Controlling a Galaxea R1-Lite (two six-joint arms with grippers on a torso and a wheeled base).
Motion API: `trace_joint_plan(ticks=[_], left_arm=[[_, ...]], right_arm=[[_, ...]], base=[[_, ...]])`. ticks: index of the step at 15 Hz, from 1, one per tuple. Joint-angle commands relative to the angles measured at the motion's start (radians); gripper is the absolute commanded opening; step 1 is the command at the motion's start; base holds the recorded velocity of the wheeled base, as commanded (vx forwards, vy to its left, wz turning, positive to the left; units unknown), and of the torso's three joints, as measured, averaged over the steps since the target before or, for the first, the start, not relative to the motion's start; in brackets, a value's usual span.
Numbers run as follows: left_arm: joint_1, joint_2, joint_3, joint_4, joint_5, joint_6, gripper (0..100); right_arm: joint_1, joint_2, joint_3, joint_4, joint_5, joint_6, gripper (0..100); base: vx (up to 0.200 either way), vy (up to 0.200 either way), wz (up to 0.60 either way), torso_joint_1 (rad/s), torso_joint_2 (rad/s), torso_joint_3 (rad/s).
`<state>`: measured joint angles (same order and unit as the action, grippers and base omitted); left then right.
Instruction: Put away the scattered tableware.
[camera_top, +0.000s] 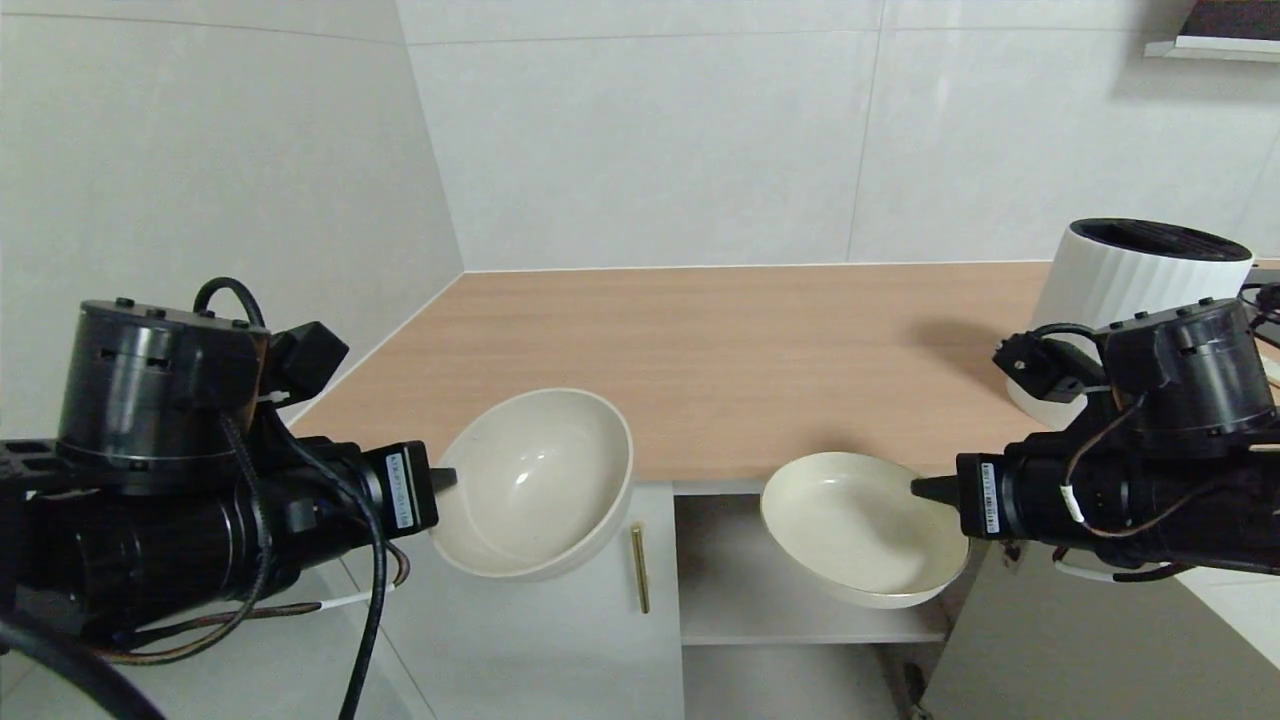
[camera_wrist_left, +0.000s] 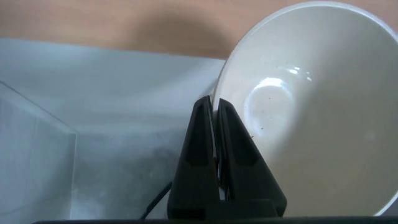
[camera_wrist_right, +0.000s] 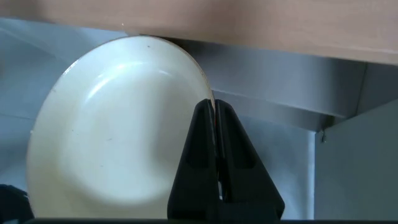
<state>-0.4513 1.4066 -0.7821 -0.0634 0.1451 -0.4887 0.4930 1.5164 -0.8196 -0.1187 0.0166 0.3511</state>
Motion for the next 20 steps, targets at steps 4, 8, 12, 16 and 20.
trace_joint_plan(ticks=[4,8,12,16,20], left_arm=[[-0.001,0.003,0.004,0.001,0.002,0.001,0],[-0.009,0.003,0.009,0.001,0.001,0.002,0],[-0.009,0.006,0.009,0.001,0.001,0.002,0],[-0.009,0.006,0.011,0.001,0.001,0.002,0],[-0.01,0.006,0.011,0.001,0.001,0.002,0]], right_arm=[[-0.002,0.013,0.013,-0.004,-0.004,-0.001,0],[-0.008,0.027,0.011,-0.006,-0.006,-0.004,0],[-0.008,0.031,0.019,-0.018,-0.006,-0.004,0],[-0.008,0.036,0.02,-0.027,-0.01,-0.004,0],[-0.008,0.039,0.028,-0.041,-0.012,-0.006,0]], base=[[-0.1,0.0,0.0,0.006,0.0,-0.001],[0.0,0.0,0.0,0.0,0.0,0.0],[0.0,0.0,0.0,0.0,0.0,0.0],[0.0,0.0,0.0,-0.043,0.11,0.058],[0.0,0.0,0.0,-0.173,0.43,0.248]])
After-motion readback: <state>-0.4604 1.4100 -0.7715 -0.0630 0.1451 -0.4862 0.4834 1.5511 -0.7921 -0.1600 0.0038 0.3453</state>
